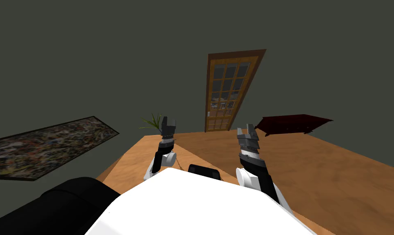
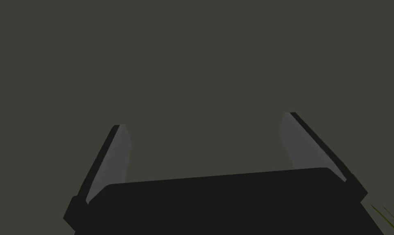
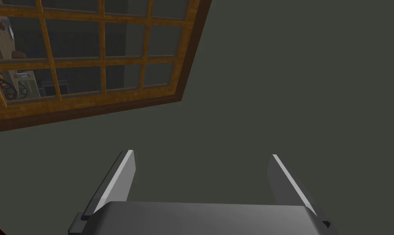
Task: Pull the door open
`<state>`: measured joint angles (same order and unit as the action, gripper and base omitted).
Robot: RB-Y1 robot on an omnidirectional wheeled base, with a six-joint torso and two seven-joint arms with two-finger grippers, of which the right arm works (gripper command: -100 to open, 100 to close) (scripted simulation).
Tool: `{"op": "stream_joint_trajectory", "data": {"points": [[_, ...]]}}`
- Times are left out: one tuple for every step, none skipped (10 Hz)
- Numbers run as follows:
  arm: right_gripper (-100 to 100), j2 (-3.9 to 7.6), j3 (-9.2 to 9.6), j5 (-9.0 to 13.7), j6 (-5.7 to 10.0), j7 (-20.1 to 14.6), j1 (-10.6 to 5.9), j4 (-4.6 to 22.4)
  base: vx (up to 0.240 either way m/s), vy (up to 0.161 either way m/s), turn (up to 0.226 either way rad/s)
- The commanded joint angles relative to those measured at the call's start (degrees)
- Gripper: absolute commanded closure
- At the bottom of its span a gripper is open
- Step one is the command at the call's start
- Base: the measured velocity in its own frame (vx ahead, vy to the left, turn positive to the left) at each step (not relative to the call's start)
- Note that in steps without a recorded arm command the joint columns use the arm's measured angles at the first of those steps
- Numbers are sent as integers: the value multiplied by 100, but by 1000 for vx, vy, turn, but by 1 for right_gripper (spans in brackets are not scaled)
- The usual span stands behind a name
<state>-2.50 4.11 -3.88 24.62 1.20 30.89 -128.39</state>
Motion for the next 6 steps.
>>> {"op": "stream_joint_trajectory", "data": {"points": [[-100,83,17,135,70,-157,-49,176,90,59,99],[-100,126,27,215,111,-249,-78,280,142,-42,173],[-100,169,37,295,152,-341,-106,384,149,-61,122],[-100,221,50,407,209,-470,-147,530,159,-41,125],[-100,248,58,464,239,-536,-168,605,152,-21,90],[-100,301,72,579,298,-669,-209,754,146,-20,122]]}}
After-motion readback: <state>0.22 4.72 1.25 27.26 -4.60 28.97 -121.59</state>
